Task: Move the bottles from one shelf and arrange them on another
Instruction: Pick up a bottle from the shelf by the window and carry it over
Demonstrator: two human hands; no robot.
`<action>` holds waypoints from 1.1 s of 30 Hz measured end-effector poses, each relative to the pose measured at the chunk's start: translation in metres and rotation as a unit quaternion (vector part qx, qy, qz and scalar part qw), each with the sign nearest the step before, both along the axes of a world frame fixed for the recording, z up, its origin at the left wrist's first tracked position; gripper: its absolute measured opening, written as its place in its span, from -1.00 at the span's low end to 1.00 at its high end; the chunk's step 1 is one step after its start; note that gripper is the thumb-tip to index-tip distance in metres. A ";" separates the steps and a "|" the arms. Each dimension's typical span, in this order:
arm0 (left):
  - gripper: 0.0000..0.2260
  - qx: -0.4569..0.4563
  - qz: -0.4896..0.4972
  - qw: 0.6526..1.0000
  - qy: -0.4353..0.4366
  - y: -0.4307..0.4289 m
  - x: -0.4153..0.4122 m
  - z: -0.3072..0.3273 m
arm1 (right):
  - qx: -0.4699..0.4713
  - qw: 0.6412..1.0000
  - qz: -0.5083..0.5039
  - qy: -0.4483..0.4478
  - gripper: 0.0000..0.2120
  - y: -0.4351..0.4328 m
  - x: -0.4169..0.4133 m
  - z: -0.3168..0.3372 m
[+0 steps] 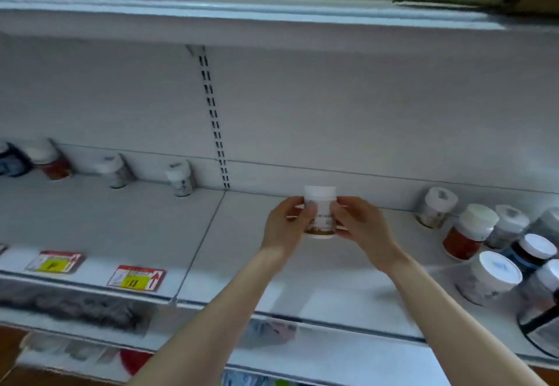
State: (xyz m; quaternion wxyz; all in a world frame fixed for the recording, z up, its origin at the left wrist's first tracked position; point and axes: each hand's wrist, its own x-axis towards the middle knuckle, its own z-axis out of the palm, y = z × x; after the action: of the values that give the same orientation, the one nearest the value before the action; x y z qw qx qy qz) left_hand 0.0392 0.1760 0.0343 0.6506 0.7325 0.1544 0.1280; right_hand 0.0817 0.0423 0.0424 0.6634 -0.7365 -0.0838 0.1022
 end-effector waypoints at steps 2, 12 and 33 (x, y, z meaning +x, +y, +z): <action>-0.87 -0.013 0.027 1.000 0.005 0.028 -0.016 -0.001 | 0.005 0.999 0.040 -0.003 -0.94 0.030 -0.009 -0.001; -0.85 -0.070 0.095 0.993 -0.019 0.205 -0.122 -0.007 | 0.010 0.992 0.125 0.008 -0.85 0.217 -0.095 -0.001; -0.91 -0.043 0.123 0.991 -0.012 0.401 -0.141 -0.005 | -0.010 0.979 0.203 -0.013 -0.94 0.414 -0.097 -0.003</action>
State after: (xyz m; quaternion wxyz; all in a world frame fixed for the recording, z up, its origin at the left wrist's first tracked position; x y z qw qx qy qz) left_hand -0.1022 0.5772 0.0294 0.6623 0.6780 0.2408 0.2088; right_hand -0.0157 0.4564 0.0391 0.6202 -0.7122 -0.2392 0.2256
